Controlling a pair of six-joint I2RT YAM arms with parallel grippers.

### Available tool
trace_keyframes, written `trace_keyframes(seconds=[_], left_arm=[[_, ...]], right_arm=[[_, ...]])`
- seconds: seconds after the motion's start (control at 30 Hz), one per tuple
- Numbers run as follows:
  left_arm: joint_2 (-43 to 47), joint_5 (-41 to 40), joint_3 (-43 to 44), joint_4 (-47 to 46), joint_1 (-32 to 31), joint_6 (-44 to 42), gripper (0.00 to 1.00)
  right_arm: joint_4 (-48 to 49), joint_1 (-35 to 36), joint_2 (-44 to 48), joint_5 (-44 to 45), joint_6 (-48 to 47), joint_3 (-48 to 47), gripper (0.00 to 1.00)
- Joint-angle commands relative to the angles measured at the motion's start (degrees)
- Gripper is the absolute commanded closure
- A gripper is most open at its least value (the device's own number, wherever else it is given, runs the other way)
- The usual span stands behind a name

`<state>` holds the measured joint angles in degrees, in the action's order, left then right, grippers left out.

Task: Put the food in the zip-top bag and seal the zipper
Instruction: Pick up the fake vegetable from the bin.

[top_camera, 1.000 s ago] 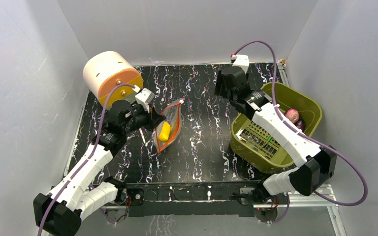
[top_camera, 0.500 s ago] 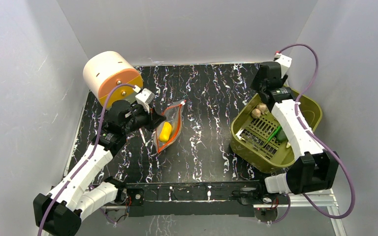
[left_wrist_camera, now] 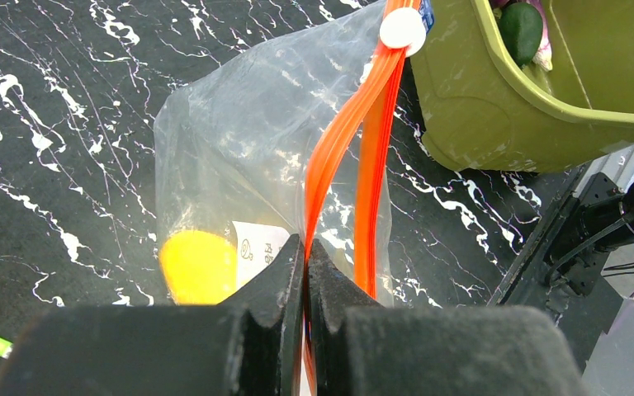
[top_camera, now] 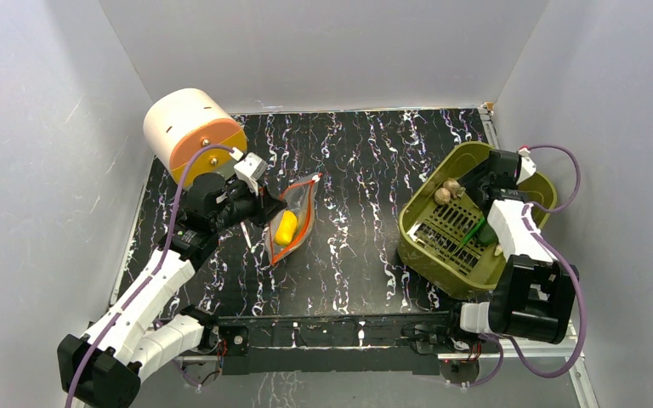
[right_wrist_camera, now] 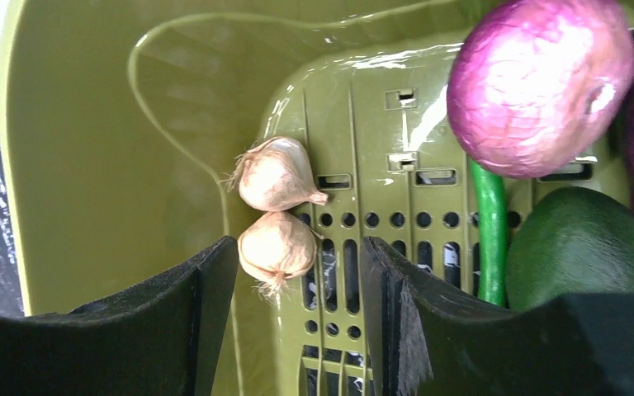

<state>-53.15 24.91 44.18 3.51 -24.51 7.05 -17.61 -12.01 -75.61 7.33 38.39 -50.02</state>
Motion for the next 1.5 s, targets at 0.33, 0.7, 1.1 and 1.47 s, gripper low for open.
trace_keyframes(seconds=[0.33,0.7,1.1,1.47], left_arm=[[0.67,0.45,0.99,-0.23,-0.27,-0.95,1.00],[0.98,-0.73,0.97,-0.27,-0.27,-1.04,1.00],[1.19,-0.83,0.99,0.07,-0.27,-1.34,1.00],[1.06,-1.09,0.95,0.21,-0.27,-1.51,1.00]], right_arm=[[7.10,-0.63,-4.90,-10.33,2.24,0.75,0.46],[9.47,-0.58,-7.30,-13.11,2.45,2.49,0.46],[11.58,-0.56,-10.70,-14.85,2.21,3.96,0.44],[11.49,-0.56,-13.26,-13.79,0.20,2.24,0.44]])
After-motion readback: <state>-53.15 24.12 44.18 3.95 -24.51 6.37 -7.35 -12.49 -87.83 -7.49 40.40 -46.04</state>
